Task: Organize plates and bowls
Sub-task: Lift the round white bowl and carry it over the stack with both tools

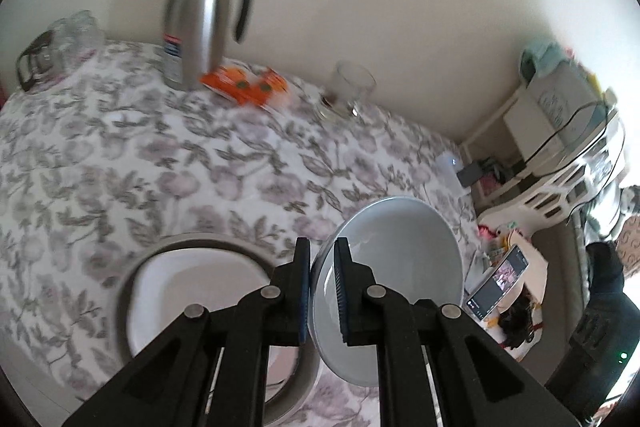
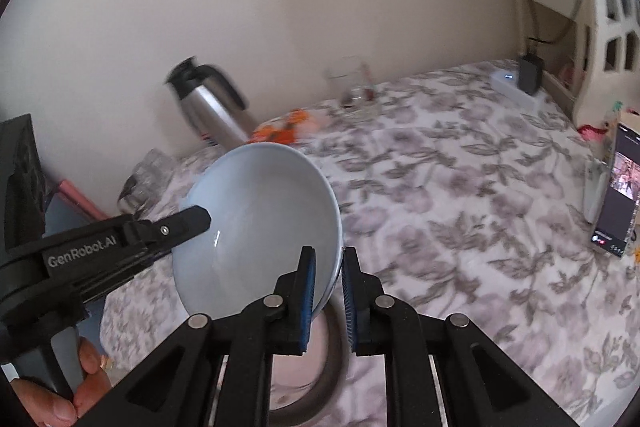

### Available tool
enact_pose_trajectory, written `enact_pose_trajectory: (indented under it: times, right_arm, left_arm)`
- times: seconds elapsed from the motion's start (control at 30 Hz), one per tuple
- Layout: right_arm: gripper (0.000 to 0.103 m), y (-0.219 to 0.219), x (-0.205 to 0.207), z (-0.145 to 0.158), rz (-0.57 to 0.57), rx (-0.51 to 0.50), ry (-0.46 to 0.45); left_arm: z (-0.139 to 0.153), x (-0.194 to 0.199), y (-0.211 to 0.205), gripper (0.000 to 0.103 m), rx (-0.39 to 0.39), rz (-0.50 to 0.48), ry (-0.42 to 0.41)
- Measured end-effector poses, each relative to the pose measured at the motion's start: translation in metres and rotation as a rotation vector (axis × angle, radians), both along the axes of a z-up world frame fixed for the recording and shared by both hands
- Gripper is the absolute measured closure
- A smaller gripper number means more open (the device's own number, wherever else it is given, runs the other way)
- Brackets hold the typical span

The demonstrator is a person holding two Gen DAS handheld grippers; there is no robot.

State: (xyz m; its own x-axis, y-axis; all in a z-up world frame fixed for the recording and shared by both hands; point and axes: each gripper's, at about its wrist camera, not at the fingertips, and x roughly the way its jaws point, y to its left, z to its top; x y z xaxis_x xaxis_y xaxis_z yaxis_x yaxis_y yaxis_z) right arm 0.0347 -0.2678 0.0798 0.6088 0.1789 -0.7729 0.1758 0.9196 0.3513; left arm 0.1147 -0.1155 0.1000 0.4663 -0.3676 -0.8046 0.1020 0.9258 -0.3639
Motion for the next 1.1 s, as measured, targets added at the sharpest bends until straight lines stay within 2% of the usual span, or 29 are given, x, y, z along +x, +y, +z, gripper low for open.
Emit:
enact_pose_trajectory:
  times: [0.17,0.4,0.8,1.1]
  right_arm:
    - [0.089,0.048,-0.007,0.005,0.072,0.001,0.007]
    - [0.089,0.089,-0.009,-0.008,0.138,0.001,0.049]
    - [0.088,0.103,0.007,-0.04,0.155,-0.07,0.139]
    - [0.083,0.103,0.013,-0.045,0.153,-0.101,0.138]
  left_arm:
    - [0.013,-0.025,0.051,0.091,0.028,0.068,-0.046]
    - [0.001,-0.037,0.099,0.091,0.003,0.119,-0.019]
    - [-0.048,-0.024,0.108,0.091,-0.001,0.139,0.09]
    - [-0.058,-0.017,0.111,0.091,-0.044,0.125,0.111]
